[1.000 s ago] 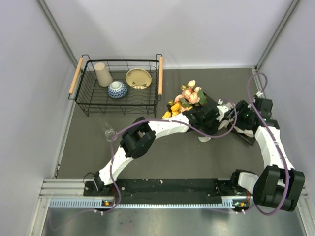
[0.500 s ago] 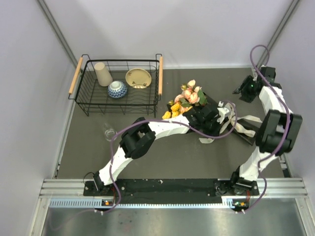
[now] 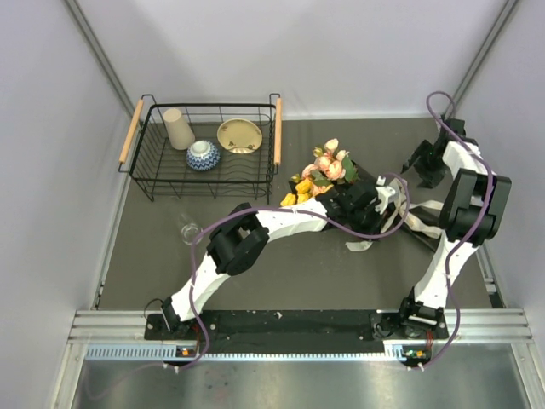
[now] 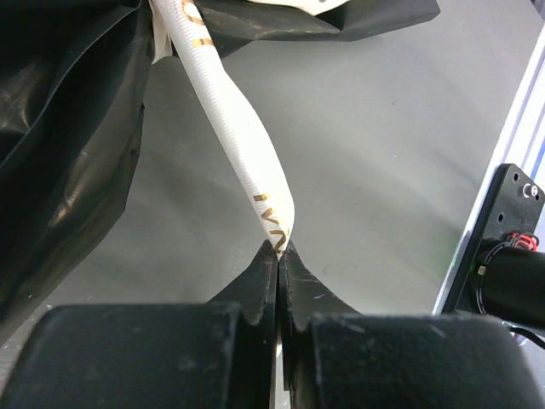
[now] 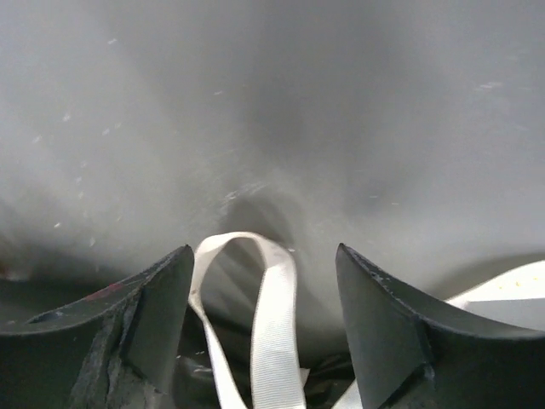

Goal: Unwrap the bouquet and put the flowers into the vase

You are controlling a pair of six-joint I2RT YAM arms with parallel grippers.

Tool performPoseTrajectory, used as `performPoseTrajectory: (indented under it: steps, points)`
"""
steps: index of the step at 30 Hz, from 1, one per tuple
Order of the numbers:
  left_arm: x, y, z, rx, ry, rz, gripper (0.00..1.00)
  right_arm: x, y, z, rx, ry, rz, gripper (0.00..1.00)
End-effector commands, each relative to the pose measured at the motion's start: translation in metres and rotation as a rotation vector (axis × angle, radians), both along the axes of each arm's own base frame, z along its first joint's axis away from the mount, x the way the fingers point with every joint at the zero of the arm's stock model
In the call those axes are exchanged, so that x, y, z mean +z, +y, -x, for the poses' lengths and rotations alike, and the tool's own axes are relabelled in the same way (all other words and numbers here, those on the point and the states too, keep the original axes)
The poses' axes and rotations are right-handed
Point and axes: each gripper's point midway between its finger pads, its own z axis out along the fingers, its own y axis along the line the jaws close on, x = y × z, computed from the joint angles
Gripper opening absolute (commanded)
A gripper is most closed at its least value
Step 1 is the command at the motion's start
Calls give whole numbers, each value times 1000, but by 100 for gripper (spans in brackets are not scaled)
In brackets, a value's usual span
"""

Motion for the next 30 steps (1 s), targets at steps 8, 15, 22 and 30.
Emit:
performPoseTrajectory:
  steps: [8, 15, 22, 30]
  points:
    - [37, 2, 4, 4, -13, 72, 0, -6, -71, 57, -507, 147, 138, 99]
    - [47, 0, 2, 4, -30, 91, 0, -39, -74, 53, -501, 210, 118, 92]
    - [42, -1, 6, -16, -12, 93, 0, -49, -80, 35, -489, 178, 117, 69]
    - [42, -1, 3, -31, -45, 81, 0, -51, -75, 7, -449, 103, 54, 24]
